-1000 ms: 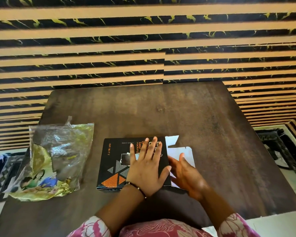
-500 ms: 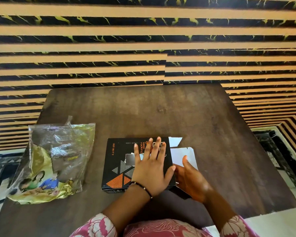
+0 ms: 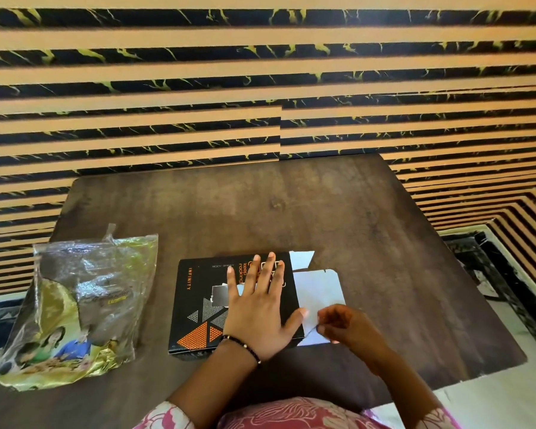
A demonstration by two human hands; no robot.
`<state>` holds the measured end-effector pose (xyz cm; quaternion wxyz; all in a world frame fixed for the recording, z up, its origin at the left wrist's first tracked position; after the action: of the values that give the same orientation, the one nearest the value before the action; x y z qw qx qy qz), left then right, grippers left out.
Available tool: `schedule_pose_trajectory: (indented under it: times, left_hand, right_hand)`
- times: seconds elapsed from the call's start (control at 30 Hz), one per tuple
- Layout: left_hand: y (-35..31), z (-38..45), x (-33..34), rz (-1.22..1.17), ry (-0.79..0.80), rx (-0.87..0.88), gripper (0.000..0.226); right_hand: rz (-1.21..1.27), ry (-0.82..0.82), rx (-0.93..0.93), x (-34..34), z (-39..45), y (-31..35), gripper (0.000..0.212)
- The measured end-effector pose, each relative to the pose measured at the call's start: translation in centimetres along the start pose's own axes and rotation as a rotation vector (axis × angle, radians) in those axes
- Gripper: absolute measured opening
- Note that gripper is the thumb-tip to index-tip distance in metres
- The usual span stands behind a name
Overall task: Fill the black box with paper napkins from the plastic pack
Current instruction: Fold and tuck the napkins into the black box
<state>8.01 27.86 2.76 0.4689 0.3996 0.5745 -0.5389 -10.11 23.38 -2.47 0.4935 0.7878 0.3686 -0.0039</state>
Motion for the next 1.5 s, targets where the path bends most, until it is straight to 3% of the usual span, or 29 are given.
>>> schedule_pose_trajectory:
  times: [0.13, 0.3, 0.47, 0.6, 0.7, 0.83, 1.0, 1.13, 1.3, 1.43, 1.5]
  left_hand:
    - [-0.4, 0.1, -0.3, -0.035, 0.098, -0.047, 0.112]
    - [-1.3, 0.6, -0.3, -0.057, 0.101, -0.13, 0.101]
    - [-1.6, 0.3, 0.4, 0.007, 0.054, -0.108, 0.09]
    - [-1.7, 0.3, 0.6, -0.005, 0.021, -0.088, 0.088]
    - [-1.6, 0.2, 0.4, -0.001, -0.008, -0.075, 0.086]
    - [-1.8, 0.2, 0.6, 0.044, 0.029, -0.059, 0.083]
    - [-1.9, 0.9, 0.3, 0.074, 0.047, -0.029, 0.091]
    - [-2.1, 1.0, 0.5, 0.043, 0.039, 0.095, 0.095]
    - [-2.5, 1.1, 0.4, 0.146, -0.006, 0.244, 0.091]
    - [-2.5, 1.2, 0.9, 0.074, 0.023, 0.228, 0.085]
    - [-2.5, 1.3, 0.9, 0.05, 0.05, 0.202, 0.084]
  right_hand:
    - [-0.296, -0.147, -0.029, 1.9, 0.6, 0.8, 0.019]
    - [-0.373, -0.24, -0.096, 2.8, 1.0, 1.0, 0.015]
    - [-0.057, -0.191, -0.064, 1.9, 1.0, 0.8, 0.015]
    - [0.208, -0.274, -0.116, -0.1, 2.2, 3.1, 0.025]
    - [0.364, -0.207, -0.184, -0.5, 3.0, 5.8, 0.044]
    - [0.236, -0.156, -0.15, -0.5, 3.4, 6.5, 0.034]
    - [0.27, -0.049, -0.09, 0.0, 2.4, 5.7, 0.029]
    - [0.366, 0.033, -0.108, 1.5, 2.2, 4.9, 0.028]
    - [0.364, 0.073, -0.159, 2.4, 2.4, 4.6, 0.046]
    - [0.285, 0.121, -0.115, 1.1, 2.4, 3.1, 0.051]
    - [0.248, 0.065, -0.092, 0.0, 2.2, 2.2, 0.051]
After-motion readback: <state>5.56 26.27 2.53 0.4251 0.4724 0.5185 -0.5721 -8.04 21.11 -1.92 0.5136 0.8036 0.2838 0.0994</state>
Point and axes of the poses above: each hand's wrist, its own z-axis towards the middle knuckle, its own x-axis out of the palm, y = z × x, the point moved 4 cm from there along z, towards the middle knuckle, and after that the axes turned 1 degree about -z, right-handed, at the moved point
